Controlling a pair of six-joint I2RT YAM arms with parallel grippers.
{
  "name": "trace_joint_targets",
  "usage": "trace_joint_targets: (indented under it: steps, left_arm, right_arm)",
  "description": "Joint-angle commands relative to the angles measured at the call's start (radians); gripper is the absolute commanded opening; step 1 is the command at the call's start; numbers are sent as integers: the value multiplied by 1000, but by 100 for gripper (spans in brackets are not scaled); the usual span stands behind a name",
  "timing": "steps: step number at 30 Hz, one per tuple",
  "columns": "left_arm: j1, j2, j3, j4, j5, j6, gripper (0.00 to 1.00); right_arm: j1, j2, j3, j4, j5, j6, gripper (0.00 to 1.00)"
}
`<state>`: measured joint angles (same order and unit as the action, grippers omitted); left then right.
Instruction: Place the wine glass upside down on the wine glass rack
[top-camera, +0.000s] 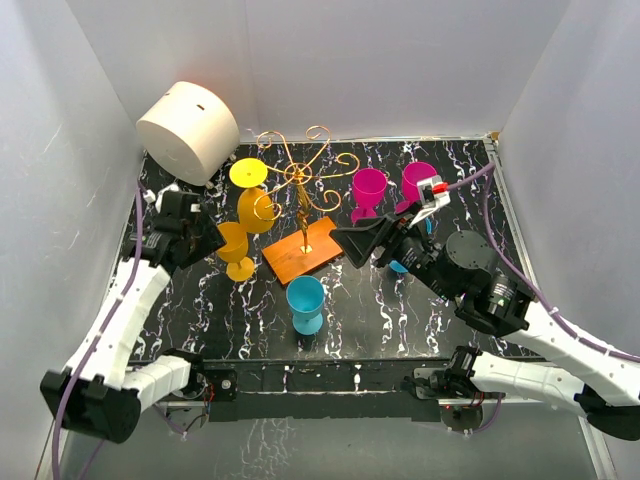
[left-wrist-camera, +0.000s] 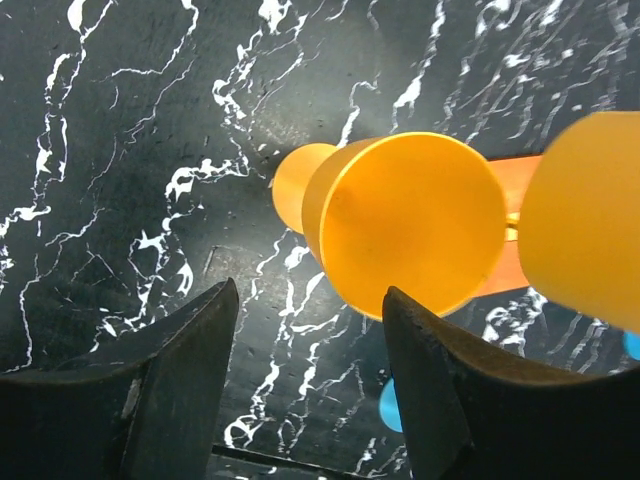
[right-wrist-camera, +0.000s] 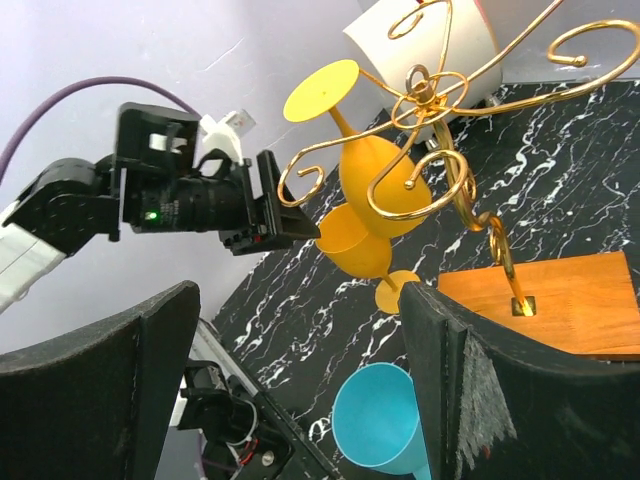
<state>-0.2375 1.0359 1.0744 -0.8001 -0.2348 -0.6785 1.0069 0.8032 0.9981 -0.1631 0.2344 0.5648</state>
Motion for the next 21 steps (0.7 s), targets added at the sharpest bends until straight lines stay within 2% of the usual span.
trace_joint_targets:
  steps: [1, 10, 14, 19, 21]
  left_arm:
    - [3, 70, 19, -23, -22, 20, 54]
    - [6, 152, 4, -13, -67, 28, 29]
    - [7, 155, -11, -22, -98, 26, 22]
    - [8, 156, 4, -30, -104, 50, 0]
    - [8, 142, 25, -47, -127, 61, 0]
  right_arm:
    - [-1, -23, -2, 21, 53, -57, 80]
    - [-1, -50, 2, 63, 1, -123, 81]
    - [-1, -50, 31, 26, 15, -124, 80]
    - [-1, -52, 49, -25, 48, -92, 80]
    - [-1, -48, 52, -29, 42, -77, 80]
